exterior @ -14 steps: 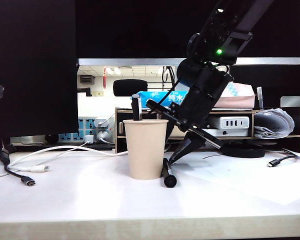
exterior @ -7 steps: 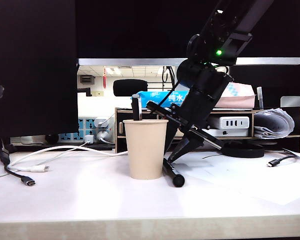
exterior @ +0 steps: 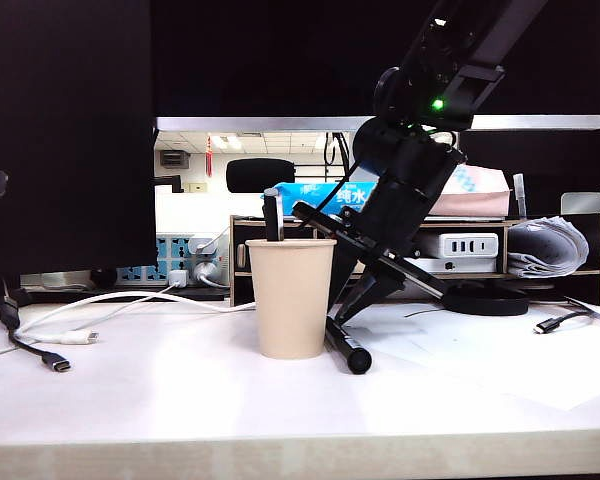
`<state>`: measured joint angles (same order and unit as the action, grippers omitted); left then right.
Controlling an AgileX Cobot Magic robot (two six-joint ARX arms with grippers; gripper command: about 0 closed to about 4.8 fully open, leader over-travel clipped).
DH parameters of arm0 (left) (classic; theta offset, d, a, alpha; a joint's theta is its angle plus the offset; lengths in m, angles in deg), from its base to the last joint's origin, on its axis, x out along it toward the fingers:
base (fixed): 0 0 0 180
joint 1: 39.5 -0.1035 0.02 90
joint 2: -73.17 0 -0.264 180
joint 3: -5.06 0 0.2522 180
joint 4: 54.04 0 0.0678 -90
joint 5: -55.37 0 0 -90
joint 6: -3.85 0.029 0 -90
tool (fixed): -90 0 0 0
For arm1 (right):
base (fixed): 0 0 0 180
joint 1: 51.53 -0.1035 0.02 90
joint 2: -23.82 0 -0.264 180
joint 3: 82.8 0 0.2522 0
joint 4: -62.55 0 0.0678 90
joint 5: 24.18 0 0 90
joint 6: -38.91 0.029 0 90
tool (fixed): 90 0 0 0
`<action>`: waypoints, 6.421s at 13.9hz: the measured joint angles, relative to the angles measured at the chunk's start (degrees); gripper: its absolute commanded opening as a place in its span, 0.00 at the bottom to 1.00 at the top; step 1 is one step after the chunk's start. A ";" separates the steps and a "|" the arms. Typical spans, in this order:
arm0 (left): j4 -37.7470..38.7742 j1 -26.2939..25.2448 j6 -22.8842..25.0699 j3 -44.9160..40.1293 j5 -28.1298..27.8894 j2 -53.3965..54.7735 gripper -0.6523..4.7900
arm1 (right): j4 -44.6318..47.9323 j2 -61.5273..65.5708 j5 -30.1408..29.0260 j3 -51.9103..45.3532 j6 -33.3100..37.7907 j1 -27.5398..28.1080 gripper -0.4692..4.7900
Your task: Pick up the marker and insert it into the paper cup.
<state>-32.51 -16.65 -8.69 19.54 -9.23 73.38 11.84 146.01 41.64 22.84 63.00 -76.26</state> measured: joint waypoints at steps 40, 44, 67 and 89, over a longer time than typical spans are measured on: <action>0.00 -0.02 0.24 0.00 -0.02 0.00 0.11 | 73.64 -35.74 -0.70 -44.87 -4.42 -3.74 0.11; 0.00 -0.07 0.24 0.00 -0.02 -0.02 0.11 | 74.82 -35.74 6.99 -47.52 -10.93 -6.71 0.11; 0.00 -0.09 1.57 0.00 -0.15 -0.02 0.11 | 81.96 -41.00 12.44 -51.63 -9.38 -7.02 0.08; 0.00 -0.09 1.77 0.00 -0.39 -0.02 0.11 | 1.79 -121.94 33.20 -54.01 -31.71 7.06 0.08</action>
<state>-32.51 -16.74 -6.92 19.54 -9.62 73.36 13.63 24.07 74.84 -31.17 31.29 -69.21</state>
